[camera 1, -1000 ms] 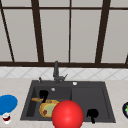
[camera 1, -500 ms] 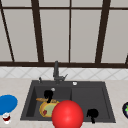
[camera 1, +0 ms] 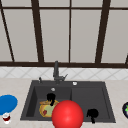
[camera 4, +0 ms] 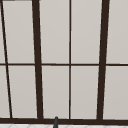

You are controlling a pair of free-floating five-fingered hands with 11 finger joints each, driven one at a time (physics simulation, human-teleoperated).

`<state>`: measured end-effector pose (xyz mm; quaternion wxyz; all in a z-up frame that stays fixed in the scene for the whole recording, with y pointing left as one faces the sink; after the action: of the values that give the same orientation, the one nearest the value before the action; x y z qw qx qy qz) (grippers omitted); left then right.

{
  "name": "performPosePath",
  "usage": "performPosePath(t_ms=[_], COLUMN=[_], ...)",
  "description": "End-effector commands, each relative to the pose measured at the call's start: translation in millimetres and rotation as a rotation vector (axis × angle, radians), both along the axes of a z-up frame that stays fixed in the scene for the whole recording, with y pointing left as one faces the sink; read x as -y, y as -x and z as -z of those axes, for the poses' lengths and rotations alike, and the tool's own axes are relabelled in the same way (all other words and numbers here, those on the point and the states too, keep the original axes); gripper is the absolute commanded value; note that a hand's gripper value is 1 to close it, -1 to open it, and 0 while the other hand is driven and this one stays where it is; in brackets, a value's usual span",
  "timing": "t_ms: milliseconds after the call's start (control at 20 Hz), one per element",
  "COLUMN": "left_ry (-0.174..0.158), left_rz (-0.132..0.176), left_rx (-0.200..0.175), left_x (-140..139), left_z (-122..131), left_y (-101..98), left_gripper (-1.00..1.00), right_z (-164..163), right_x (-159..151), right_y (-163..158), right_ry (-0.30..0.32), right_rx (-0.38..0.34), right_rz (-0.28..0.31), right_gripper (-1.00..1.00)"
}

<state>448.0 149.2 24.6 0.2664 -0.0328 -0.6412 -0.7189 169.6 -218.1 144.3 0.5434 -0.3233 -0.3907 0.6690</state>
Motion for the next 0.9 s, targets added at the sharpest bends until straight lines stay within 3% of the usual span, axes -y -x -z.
performPosePath(t_ms=[0,200,300,500,650,750,800,850], left_ry=[0.088,0.093,0.072,0.089,0.113,0.137,0.113,0.117], left_rz=[0.036,0.071,0.076,0.151,0.139,0.102,0.083,0.074], left_rx=[0.061,0.009,0.002,-0.007,-0.004,-0.015,-0.033,-0.038], left_x=[0,-1,-4,-13,-27,-34,-29,-29], left_z=[16,44,51,79,95,82,73,70], left_y=[-13.6,-33.4,-44.0,-56.8,-64.6,-55.7,-55.1,-53.5], left_gripper=[1.00,1.00,1.00,1.00,1.00,1.00,1.00,-1.00], right_z=[0,0,0,0,0,0,0,0], right_x=[0,0,0,0,0,0,0,0], right_y=[0,0,0,0,0,0,0,0], right_ry=[0.000,0.000,0.000,0.000,0.000,0.000,0.000,0.000], right_rx=[0.000,0.000,0.000,0.000,0.000,0.000,0.000,0.000], right_rz=[0.000,0.000,0.000,0.000,0.000,0.000,0.000,0.000], right_gripper=[0.00,0.00,0.00,0.00,0.00,0.00,0.00,0.00])
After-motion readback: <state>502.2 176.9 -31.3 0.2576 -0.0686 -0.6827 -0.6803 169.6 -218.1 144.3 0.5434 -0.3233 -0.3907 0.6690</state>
